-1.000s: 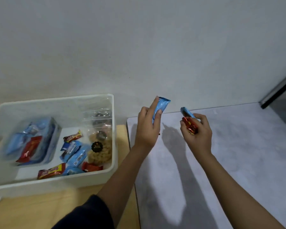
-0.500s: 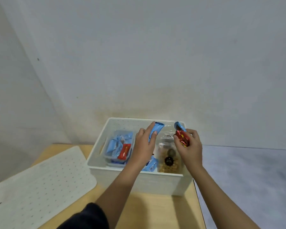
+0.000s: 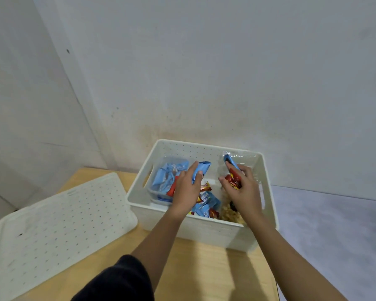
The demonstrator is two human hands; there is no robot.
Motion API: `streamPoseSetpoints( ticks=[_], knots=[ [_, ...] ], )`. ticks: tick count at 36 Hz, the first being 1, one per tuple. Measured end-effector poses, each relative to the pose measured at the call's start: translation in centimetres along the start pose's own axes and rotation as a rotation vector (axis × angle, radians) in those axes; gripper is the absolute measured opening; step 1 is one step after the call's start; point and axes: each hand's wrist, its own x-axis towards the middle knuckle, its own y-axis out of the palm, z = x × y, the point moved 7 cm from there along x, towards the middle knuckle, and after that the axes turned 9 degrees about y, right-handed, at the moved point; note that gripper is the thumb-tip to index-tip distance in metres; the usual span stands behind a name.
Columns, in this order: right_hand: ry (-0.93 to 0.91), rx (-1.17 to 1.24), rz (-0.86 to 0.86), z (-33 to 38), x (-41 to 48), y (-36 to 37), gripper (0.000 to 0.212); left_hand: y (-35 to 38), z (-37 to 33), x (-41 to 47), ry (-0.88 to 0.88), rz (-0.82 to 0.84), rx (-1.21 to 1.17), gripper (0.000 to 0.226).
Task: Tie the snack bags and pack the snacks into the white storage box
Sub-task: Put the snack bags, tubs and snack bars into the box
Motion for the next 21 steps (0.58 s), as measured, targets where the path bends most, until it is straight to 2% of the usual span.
streamPoseSetpoints(
  ticks=[3,6,11,13,21],
  knots=[
    [0.045,0.079,0.087,0.3,0.4,0.1,0.047,0.1,-0.2,0.2,-0.038,0.012,-0.024,0.047],
    [0.021,0.110,0.140,1.1,0.9,-0.5,0.035,-0.7,-0.6,0.5,-0.062,-0.003,-0.030,0.046],
    [-0.044,0.087,0.244,2.5,2.0,-1.5,0.028,-3.3,-2.3,0.7,-0.096,-0.124,-0.071,0.039],
    [-0.087,0.064,0.258,3.6,2.2,-1.9,0.027,-4.4,-3.3,0.4,-0.086,-0.159,-0.088,0.038],
    [-0.234,-0.165,0.354,9.2,2.0,0.8,0.027,-12.0,-4.9,-1.7,-0.044,-0.275,0.128,0.034]
  ],
)
